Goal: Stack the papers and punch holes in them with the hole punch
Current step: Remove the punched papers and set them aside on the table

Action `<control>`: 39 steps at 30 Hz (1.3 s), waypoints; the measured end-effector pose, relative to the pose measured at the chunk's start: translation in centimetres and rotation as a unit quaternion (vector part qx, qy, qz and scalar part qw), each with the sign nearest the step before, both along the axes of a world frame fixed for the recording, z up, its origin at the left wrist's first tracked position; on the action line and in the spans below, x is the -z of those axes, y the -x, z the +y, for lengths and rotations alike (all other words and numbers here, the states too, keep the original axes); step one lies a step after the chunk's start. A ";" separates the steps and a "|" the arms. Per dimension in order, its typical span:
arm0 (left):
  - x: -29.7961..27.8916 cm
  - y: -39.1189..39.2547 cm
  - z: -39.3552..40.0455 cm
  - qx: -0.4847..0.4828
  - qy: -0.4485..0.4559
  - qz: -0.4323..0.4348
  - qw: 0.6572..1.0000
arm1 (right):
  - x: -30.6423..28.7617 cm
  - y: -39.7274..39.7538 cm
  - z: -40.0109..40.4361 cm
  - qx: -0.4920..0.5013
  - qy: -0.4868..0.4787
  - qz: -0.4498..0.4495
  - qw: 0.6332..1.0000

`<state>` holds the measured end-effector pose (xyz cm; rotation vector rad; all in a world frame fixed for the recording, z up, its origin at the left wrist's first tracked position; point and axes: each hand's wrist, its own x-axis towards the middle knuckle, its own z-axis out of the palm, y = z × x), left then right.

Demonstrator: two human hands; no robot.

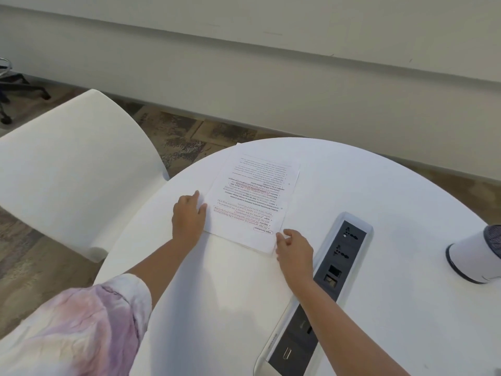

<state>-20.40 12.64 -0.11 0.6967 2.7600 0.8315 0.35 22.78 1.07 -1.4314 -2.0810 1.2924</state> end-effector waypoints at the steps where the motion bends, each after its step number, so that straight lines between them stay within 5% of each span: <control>1: 0.0 -0.5 -0.3 0.009 0.031 0.029 0.999 | -0.2 -0.4 -0.1 -0.024 -0.050 -0.035 0.998; 6: -0.8 -4.9 -0.3 0.146 0.046 0.121 0.981 | -0.4 -3.1 -0.5 -0.160 -0.269 -0.214 0.925; 13: -3.0 -10.2 1.1 0.215 0.026 0.202 0.955 | -1.9 -6.3 0.3 -0.122 -0.400 -0.251 0.873; 39: -14.1 -19.8 -0.8 0.317 -0.020 0.266 0.910 | -13.6 -20.2 -0.2 -0.042 -0.490 -0.289 0.821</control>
